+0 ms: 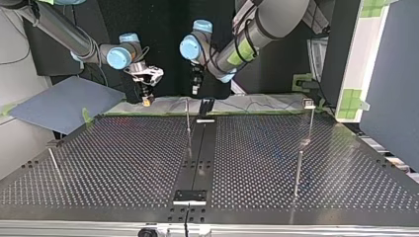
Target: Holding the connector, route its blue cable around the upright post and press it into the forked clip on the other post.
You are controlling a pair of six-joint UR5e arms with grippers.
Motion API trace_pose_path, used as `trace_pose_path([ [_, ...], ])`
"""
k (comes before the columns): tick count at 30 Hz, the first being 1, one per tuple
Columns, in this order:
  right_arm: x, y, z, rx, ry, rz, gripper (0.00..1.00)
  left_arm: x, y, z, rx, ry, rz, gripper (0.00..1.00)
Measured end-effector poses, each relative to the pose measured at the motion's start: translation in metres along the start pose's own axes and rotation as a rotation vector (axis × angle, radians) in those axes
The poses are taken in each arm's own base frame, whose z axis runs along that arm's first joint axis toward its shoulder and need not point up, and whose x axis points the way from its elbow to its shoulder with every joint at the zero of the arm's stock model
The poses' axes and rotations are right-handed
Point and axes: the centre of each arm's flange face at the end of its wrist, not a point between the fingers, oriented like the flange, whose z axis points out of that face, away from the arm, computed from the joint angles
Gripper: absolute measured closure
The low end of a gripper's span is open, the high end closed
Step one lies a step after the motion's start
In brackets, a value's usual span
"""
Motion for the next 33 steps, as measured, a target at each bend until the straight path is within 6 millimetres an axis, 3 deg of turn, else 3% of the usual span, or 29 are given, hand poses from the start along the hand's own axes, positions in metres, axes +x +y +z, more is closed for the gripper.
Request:
trace_pose_path([
  [13,0.0,-0.001,0.0,0.002,-0.003,0.012,1.0,-0.029,-0.006,-0.046,0.026,-0.077,-0.03,0.0],
  [33,-0.003,-0.001,-0.003,0.0,-0.025,0.022,1.0,-0.07,0.012,-0.098,0.059,-0.192,-0.124,0.0],
])
